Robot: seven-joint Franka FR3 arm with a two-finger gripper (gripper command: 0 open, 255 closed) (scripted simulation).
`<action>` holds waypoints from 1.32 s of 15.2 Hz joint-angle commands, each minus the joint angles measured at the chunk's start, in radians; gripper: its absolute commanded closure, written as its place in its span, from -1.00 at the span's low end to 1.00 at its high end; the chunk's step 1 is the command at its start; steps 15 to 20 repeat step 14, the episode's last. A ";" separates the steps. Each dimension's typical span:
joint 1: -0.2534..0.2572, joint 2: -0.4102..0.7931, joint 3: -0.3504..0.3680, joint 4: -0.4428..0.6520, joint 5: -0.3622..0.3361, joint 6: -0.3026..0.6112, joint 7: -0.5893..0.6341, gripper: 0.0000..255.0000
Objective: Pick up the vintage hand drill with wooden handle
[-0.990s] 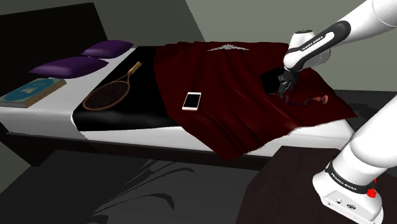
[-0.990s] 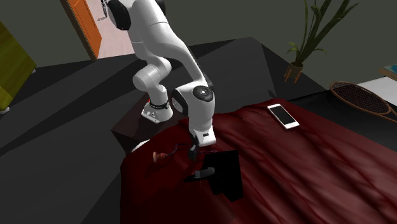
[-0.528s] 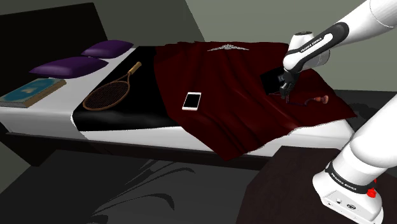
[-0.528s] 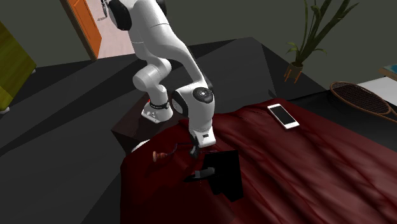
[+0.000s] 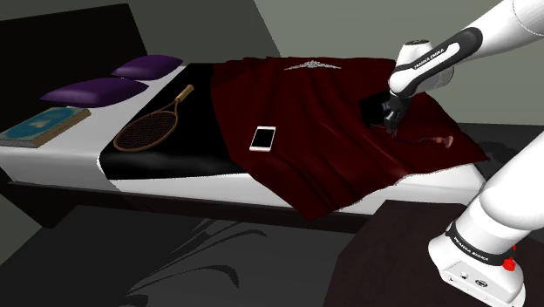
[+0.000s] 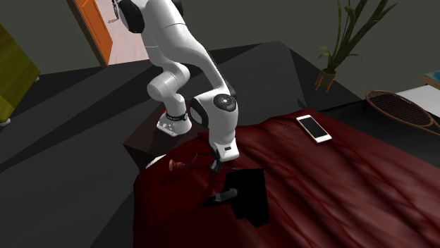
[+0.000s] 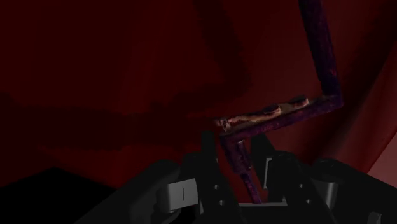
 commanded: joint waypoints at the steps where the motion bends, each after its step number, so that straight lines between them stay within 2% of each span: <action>1: 0.000 -0.019 0.003 0.013 -0.005 -0.031 0.004 1.00; 12: -0.002 -0.115 0.022 0.084 -0.025 -0.194 0.013 1.00; 20: -0.002 -0.116 0.022 0.085 -0.025 -0.197 0.013 1.00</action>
